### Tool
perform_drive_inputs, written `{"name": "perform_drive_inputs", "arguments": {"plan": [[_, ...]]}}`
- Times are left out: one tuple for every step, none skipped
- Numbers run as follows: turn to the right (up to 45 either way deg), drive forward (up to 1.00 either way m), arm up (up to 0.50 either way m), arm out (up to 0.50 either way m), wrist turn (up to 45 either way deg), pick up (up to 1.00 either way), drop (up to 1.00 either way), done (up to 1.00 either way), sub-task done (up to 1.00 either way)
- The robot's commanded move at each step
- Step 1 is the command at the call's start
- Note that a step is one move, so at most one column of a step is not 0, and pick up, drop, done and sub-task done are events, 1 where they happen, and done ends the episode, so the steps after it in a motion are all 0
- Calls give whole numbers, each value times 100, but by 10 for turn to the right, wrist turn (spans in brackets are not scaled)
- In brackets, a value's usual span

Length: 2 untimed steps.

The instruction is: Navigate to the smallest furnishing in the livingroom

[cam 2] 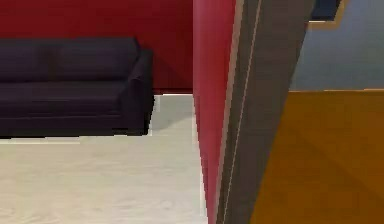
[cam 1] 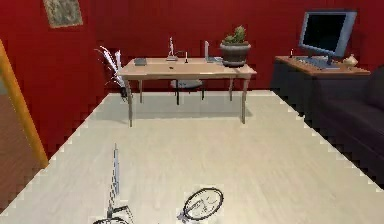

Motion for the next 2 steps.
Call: {"name": "perform_drive_inputs", "arguments": {"plan": [[450, 0, 0, 0, 0, 0, 0, 0, 0], [270, 0, 0, 0, 0, 0, 0, 0, 0]]}}
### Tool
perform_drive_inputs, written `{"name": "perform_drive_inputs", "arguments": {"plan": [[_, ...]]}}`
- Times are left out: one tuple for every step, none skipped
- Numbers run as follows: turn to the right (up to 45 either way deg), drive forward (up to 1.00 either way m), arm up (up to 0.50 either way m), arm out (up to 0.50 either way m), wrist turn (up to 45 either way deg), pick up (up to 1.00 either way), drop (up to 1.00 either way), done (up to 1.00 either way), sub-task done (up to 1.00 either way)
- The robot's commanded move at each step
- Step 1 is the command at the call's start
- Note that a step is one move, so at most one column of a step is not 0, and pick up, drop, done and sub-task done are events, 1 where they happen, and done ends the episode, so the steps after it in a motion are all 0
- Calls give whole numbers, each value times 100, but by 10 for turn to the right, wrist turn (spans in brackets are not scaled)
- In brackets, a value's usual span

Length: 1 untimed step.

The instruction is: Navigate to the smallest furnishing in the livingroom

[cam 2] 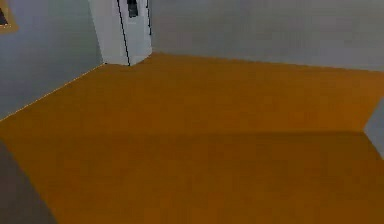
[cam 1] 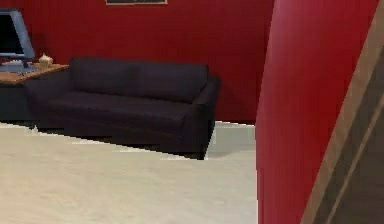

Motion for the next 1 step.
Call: {"name": "perform_drive_inputs", "arguments": {"plan": [[0, 65, 0, 0, 0, 0, 0, 0, 0]]}}
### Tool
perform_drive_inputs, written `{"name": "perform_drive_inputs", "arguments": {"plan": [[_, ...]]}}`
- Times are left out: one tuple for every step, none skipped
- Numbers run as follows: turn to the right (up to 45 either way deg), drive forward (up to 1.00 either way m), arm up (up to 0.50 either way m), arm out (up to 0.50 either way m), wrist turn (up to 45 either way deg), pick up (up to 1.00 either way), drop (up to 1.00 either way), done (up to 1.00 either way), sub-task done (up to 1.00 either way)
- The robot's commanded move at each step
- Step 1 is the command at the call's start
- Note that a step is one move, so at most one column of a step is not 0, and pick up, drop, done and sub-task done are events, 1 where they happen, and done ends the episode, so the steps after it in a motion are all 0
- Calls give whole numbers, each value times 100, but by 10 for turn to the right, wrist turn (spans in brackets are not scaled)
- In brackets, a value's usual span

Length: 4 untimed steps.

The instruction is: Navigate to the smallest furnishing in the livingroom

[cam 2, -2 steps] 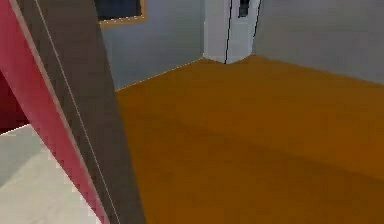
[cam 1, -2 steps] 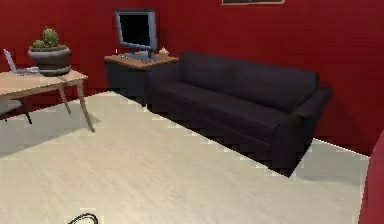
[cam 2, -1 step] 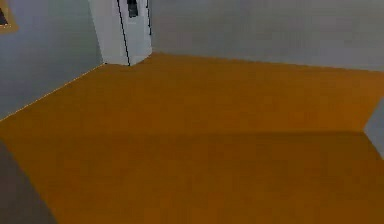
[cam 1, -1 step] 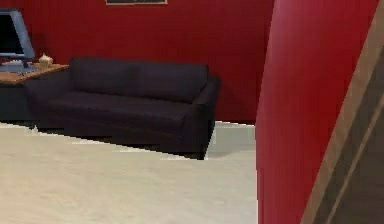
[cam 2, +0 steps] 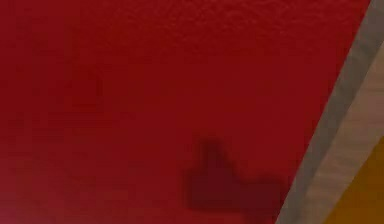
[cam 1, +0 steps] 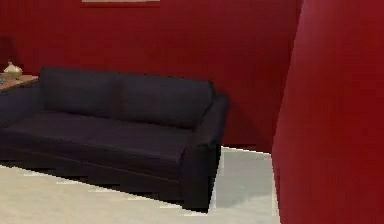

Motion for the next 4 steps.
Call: {"name": "perform_drive_inputs", "arguments": {"plan": [[150, 0, 0, 0, 0, 0, 0, 0, 0], [0, 60, 0, 0, 0, 0, 0, 0, 0], [-450, 0, 0, 0, 0, 0, 0, 0, 0], [-390, 0, 0, 0, 0, 0, 0, 0, 0]]}}
